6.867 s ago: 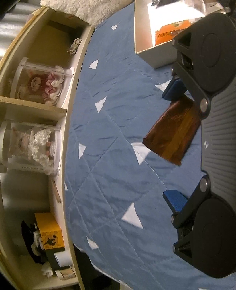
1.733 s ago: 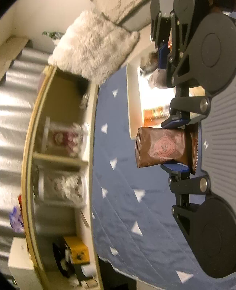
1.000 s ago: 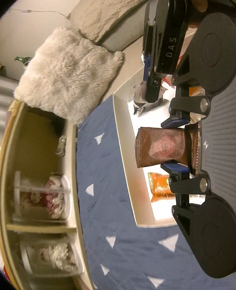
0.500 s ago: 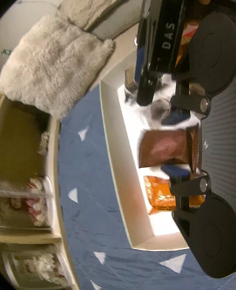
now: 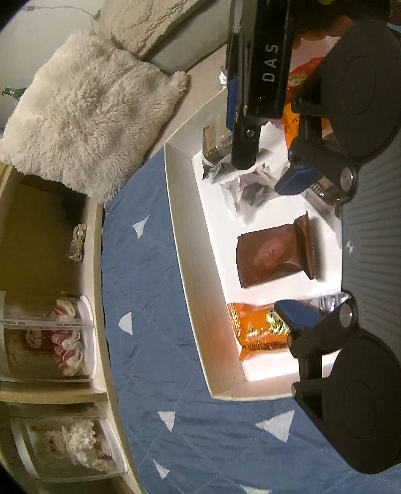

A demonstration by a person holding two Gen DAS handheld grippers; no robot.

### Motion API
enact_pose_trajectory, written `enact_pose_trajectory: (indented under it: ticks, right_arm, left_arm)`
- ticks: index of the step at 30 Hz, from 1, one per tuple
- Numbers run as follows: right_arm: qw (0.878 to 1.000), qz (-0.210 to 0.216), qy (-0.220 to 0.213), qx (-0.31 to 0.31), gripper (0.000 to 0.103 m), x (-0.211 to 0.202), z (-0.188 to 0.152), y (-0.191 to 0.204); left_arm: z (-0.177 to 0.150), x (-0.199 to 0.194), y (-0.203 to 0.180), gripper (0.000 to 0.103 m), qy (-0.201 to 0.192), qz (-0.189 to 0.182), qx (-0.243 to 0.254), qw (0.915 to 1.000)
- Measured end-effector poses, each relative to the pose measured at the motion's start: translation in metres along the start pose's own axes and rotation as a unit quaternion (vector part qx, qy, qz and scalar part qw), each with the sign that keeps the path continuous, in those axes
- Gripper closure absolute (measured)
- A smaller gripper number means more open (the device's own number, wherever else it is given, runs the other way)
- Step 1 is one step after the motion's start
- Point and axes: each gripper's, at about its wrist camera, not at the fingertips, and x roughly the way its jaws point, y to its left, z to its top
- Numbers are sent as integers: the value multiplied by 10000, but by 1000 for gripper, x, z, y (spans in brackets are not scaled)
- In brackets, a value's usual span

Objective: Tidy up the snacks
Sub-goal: 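Release the candy bag with right tool while left tool releases chocolate packet in tray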

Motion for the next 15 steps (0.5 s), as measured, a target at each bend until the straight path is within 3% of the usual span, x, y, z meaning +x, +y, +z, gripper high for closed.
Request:
enact_pose_trajectory:
  ticks: [9,15]
  right_arm:
    - [9996,-178,-76,-181,12,-23,-7,12]
    - [9993,-253,-159,-230,1,-44,-13,20]
  left_arm:
    - [-7,-29,4,19,-29,131,-30,9999]
    - [-14,-50,4,4,-84,208,-78,9997]
